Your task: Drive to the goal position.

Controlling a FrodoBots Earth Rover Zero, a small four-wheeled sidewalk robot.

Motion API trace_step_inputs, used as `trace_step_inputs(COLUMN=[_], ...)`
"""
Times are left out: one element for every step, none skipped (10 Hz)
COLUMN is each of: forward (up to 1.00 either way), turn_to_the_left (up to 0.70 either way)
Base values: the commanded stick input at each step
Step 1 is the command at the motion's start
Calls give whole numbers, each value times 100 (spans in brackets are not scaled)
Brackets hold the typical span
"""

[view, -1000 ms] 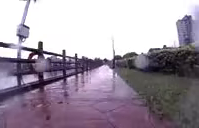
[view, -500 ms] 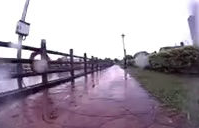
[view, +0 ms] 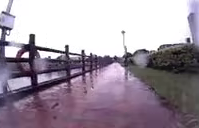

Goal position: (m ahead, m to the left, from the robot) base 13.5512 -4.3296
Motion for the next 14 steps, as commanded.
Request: trace_step_inputs(forward=[100,100,100,100,100,100,100,100,100,100,100,100,100,100], turn_to_the_left=[0,0,0,0,-5,-19,-33,-15,-2,0,0,0,0,0])
